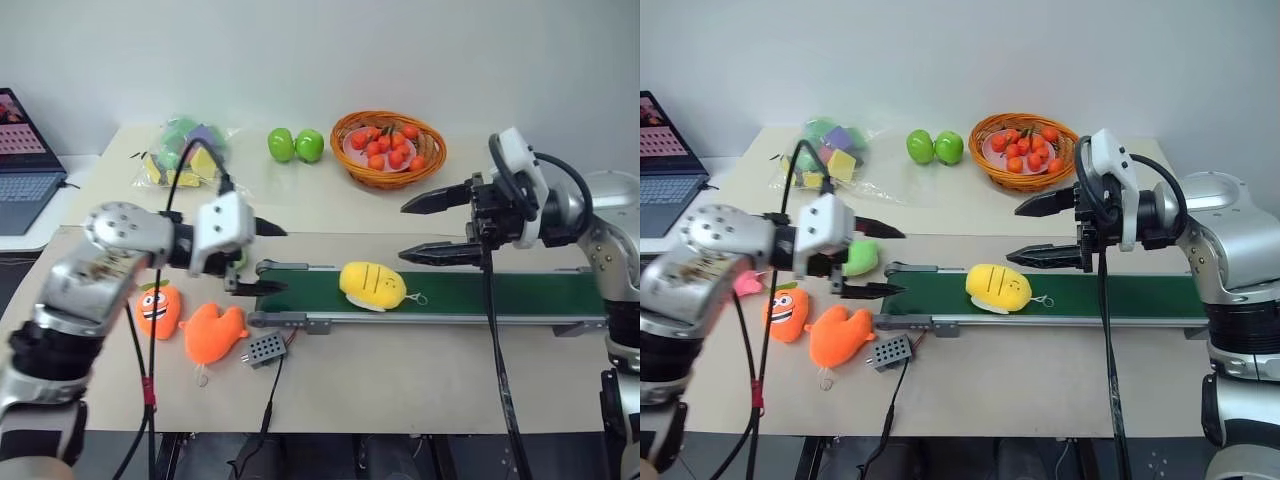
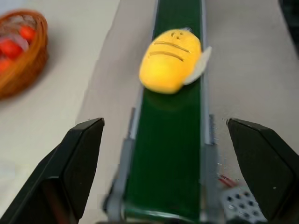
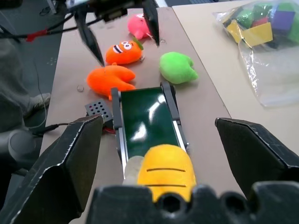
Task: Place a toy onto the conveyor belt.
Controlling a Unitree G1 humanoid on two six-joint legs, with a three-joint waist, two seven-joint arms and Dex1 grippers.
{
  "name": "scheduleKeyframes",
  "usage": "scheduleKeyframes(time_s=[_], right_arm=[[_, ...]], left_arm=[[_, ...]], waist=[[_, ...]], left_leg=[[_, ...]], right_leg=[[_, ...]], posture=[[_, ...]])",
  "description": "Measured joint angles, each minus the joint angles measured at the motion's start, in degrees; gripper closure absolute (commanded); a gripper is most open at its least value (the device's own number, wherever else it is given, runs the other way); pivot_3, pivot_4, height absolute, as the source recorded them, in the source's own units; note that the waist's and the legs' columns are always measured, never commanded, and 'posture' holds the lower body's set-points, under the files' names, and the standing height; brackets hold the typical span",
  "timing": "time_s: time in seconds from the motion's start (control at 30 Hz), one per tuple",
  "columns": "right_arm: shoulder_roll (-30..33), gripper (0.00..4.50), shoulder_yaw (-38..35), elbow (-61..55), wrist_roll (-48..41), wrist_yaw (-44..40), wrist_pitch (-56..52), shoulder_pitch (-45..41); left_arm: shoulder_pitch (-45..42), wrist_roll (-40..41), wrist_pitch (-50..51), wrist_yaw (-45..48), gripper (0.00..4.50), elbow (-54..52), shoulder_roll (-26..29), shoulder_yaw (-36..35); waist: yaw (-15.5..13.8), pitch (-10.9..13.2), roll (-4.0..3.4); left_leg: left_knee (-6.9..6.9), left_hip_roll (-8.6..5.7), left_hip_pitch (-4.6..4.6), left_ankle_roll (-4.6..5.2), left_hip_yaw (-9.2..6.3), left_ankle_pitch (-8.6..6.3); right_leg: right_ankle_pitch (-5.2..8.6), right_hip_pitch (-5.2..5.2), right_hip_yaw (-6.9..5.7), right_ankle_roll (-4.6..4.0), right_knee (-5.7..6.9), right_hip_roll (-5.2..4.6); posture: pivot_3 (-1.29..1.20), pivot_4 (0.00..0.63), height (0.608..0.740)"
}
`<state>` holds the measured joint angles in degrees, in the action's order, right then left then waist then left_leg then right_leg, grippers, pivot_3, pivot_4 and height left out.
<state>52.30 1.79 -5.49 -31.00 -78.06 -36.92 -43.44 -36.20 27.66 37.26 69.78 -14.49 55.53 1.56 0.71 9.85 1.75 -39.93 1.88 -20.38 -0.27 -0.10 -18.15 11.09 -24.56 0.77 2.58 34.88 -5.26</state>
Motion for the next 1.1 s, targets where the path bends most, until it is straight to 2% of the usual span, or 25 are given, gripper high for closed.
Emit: scheduleKeyframes(time_s=[0.2, 0.33, 0.47, 0.63, 0.87, 1.1], right_arm=[[0.43, 0.00, 0.02, 2.78, 2.75, -0.56, 2.74, 0.15], [-1.39, 0.00, -2.41, 1.48, 2.09, 3.51, 2.45, 2.48], [-1.80, 0.00, -4.87, -0.47, 0.26, 6.27, 1.19, 5.66], [-2.05, 0.00, -6.39, -1.95, -1.35, 9.04, 0.34, 8.47], [-2.48, 0.00, -7.56, -2.97, -1.76, 12.83, 0.33, 10.09], [-2.49, 0.00, -8.92, -4.92, -2.49, 15.08, 0.12, 10.55]], left_arm=[[-0.27, 7.13, 9.21, -3.76, 0.02, 0.74, 1.28, -9.79], [2.38, 8.89, 14.10, -15.53, 0.02, -1.69, -4.79, -16.21], [5.29, 10.36, 15.66, -20.90, 0.02, -4.60, -8.22, -16.24], [5.09, 11.35, 15.81, -23.99, 0.02, -5.11, -9.83, -16.24], [5.07, 11.96, 15.41, -24.43, 0.02, -4.44, -10.63, -13.36], [1.41, 10.33, 12.75, -24.00, 0.02, 0.97, -10.88, -11.38]], waist=[[0.02, 0.00, 0.00], [0.01, 0.00, 0.00], [-0.19, 0.00, 0.00], [-0.06, 0.00, 0.00], [0.03, 0.00, 0.00], [-0.01, 0.00, 0.00]], left_leg=[[0.00, -0.01, 0.03, -0.01, 0.01, 0.00], [-0.02, -0.03, 0.03, -0.01, 0.00, 0.01], [-0.04, -0.03, -0.01, -0.03, -0.01, 0.01], [-0.03, -0.04, 0.08, -0.03, 0.00, 0.02], [-0.03, -0.04, 0.07, -0.03, 0.01, 0.02], [-0.03, -0.06, 0.06, -0.03, 0.01, 0.02]], right_leg=[[0.00, 0.01, 0.01, 0.00, 0.02, -0.01], [0.00, 0.02, 0.01, -0.01, 0.06, -0.03], [0.00, 0.02, 0.01, -0.01, 0.04, -0.03], [0.00, 0.09, 0.04, -0.01, 0.05, -0.02], [0.00, 0.08, 0.05, -0.01, 0.04, -0.02], [0.00, 0.09, 0.05, -0.01, 0.02, -0.03]], posture=[[0.00, 0.150, 0.738], [0.00, 0.150, 0.738], [0.00, 0.150, 0.738], [0.00, 0.150, 0.738], [0.00, 0.150, 0.738], [0.00, 0.150, 0.738]])
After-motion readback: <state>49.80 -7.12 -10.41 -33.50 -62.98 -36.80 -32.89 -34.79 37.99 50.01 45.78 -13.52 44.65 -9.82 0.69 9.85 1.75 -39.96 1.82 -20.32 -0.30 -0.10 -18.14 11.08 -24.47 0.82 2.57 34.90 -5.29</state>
